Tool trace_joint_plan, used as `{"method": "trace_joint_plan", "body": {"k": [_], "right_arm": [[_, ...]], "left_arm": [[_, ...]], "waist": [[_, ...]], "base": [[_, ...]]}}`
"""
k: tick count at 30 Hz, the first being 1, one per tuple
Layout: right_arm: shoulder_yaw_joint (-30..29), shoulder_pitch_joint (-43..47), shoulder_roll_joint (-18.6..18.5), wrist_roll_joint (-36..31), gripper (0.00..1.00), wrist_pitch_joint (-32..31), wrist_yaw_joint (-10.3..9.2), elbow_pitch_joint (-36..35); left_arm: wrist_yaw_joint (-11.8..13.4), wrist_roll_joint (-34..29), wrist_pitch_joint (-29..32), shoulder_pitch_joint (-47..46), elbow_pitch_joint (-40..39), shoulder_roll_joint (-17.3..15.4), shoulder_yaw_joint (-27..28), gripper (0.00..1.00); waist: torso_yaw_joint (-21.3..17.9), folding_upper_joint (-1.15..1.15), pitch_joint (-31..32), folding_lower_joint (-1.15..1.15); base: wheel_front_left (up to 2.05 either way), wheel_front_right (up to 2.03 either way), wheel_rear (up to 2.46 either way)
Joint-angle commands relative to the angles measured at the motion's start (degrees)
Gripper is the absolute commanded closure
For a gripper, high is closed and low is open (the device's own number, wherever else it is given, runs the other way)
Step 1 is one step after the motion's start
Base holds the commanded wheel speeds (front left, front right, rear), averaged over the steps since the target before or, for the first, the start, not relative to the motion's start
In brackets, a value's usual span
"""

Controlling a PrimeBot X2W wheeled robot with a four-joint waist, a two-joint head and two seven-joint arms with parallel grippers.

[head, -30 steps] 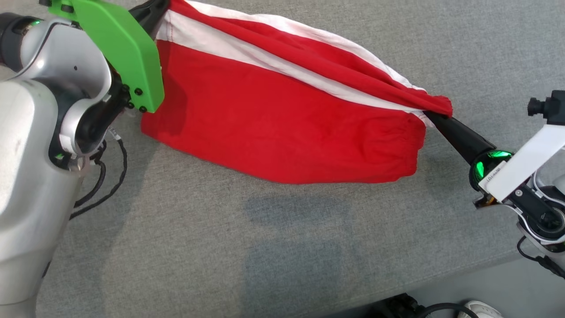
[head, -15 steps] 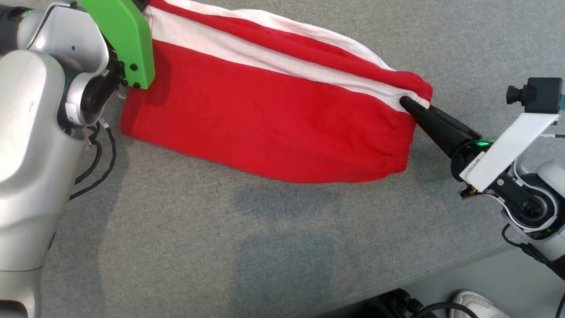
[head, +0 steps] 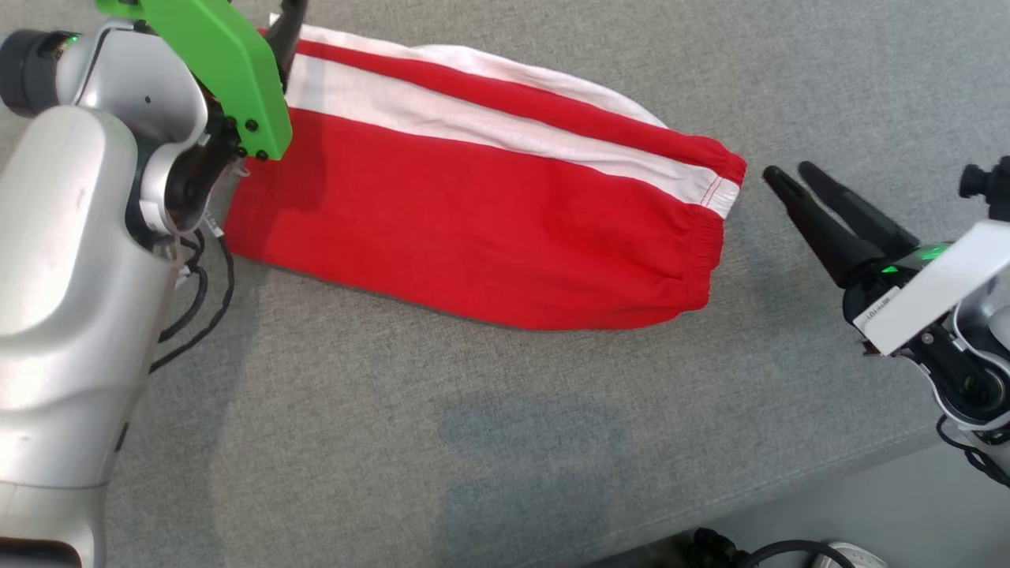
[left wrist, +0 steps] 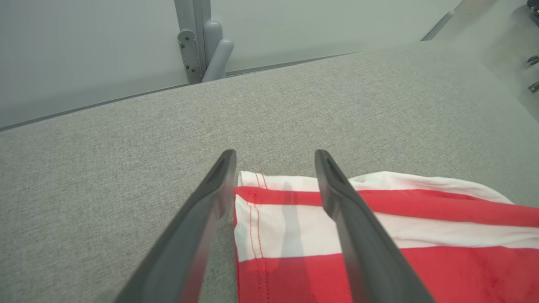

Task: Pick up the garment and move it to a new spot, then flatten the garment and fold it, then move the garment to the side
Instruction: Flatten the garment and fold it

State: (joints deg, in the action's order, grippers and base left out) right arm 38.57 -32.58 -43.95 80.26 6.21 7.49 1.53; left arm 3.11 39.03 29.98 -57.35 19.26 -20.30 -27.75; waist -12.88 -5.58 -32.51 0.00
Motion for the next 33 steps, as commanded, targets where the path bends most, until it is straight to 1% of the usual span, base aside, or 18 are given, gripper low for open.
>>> {"method": "trace_joint_plan", "body": {"k": [1,3,4,5,7,9,11,14,15,17,19,21,23,27,29,30,31,33], "right_arm": [[-0.2,1.0,-0.4,-1.6,0.0,1.2,0.0,0.2],[-1.0,1.9,-1.2,-6.3,0.0,4.8,-0.01,1.4],[-1.5,2.5,-1.2,-9.3,0.0,6.3,-0.01,2.0],[-2.5,3.2,-0.8,-12.2,0.0,7.5,0.0,3.0],[-5.7,5.3,0.4,-19.1,0.0,8.6,0.0,5.2],[-12.7,7.7,3.9,-26.7,0.0,8.9,-0.02,6.6],[-20.3,12.1,7.8,-36.7,0.0,8.9,0.0,6.1],[-29.9,19.0,14.8,-50.4,0.0,8.9,0.0,3.2],[-32.9,20.9,17.0,-54.0,0.0,8.9,0.0,1.7],[-36.8,24.7,21.2,-60.0,0.0,8.9,0.0,-0.7],[-39.6,27.4,24.8,-64.3,0.0,8.9,0.0,-2.8],[-41.6,30.9,29.7,-69.7,0.0,8.9,-0.03,-4.2],[-41.5,31.7,31.6,-70.9,0.0,8.9,-0.03,-4.1],[-39.9,32.5,33.3,-71.5,0.0,9.0,-0.03,-3.8],[-39.2,32.2,33.4,-71.6,0.0,9.0,-0.03,-3.7],[-38.9,32.1,33.6,-71.4,0.0,9.0,-0.03,-3.7],[-38.7,31.8,33.6,-71.1,0.0,9.0,-0.03,-3.5],[-38.9,31.6,33.8,-70.9,0.0,9.0,-0.03,-3.5]], "left_arm": [[-0.1,0.4,-1.0,1.3,-0.1,0.2,0.4,0.0],[-0.5,0.6,-4.5,2.8,-1.4,0.5,1.2,0.0],[-0.6,-0.2,-7.3,3.5,-2.3,0.3,1.5,0.0],[-0.1,-0.8,-10.1,4.9,-3.1,0.3,1.9,0.0],[-0.3,-2.2,-14.8,8.8,-4.9,0.5,1.4,0.0],[0.3,-3.2,-19.2,12.9,-6.6,0.8,1.0,0.0],[1.0,-5.6,-23.4,16.9,-7.8,0.2,-0.1,0.0],[2.3,-5.3,-29.3,22.9,-7.4,1.9,0.1,0.0],[2.7,-5.3,-31.2,24.4,-6.8,2.4,0.3,0.0],[3.3,-4.5,-33.1,27.4,-4.0,3.2,0.5,0.0],[3.1,-4.1,-33.1,28.8,-0.6,4.0,-0.1,0.0],[2.2,-3.1,-30.7,27.9,6.4,5.0,-1.4,0.0],[1.7,-2.5,-29.0,25.8,9.5,5.2,-1.3,0.0],[1.2,-2.0,-25.5,21.9,14.2,5.1,-1.4,0.0],[0.5,-0.9,-23.1,20.0,16.3,5.2,-1.2,0.0],[-0.3,0.1,-21.3,19.2,17.2,5.7,-1.1,0.0],[-1.6,3.2,-16.8,18.4,19.1,6.6,-0.5,0.0],[-2.0,3.4,-13.5,17.0,20.5,5.7,-0.9,0.0]], "waist": [[-0.2,0.0,1.1,0.0],[-0.4,0.0,2.4,0.0],[-0.5,0.0,3.1,0.0],[-0.5,0.0,3.9,0.0],[-0.3,0.0,5.6,0.0],[0.0,0.0,7.3,0.0],[0.4,0.0,8.8,0.0],[1.1,0.0,10.9,0.0],[1.4,0.0,11.3,0.0],[1.9,0.0,12.0,0.0],[2.1,0.0,12.4,0.0],[2.5,0.0,12.5,0.0],[2.4,0.0,12.4,0.0],[1.7,0.0,12.2,0.0],[1.1,0.0,12.1,0.0],[0.8,0.0,12.0,0.0],[0.1,0.0,11.9,0.0],[-0.6,0.0,11.7,0.0]], "base": [[0.0,0.0,0.0],[0.0,0.0,0.0],[0.0,0.0,0.0],[0.0,0.0,0.0],[0.0,0.0,0.0],[0.0,0.0,0.0],[0.0,0.0,0.0],[0.0,0.0,0.0],[0.0,0.0,0.0],[0.0,0.0,0.0],[0.0,0.0,0.0],[0.0,0.0,0.0],[0.0,0.0,0.0],[0.0,0.0,0.0],[0.0,0.0,0.0],[0.0,0.0,0.0],[0.0,0.0,0.0],[0.0,0.0,0.0]]}}
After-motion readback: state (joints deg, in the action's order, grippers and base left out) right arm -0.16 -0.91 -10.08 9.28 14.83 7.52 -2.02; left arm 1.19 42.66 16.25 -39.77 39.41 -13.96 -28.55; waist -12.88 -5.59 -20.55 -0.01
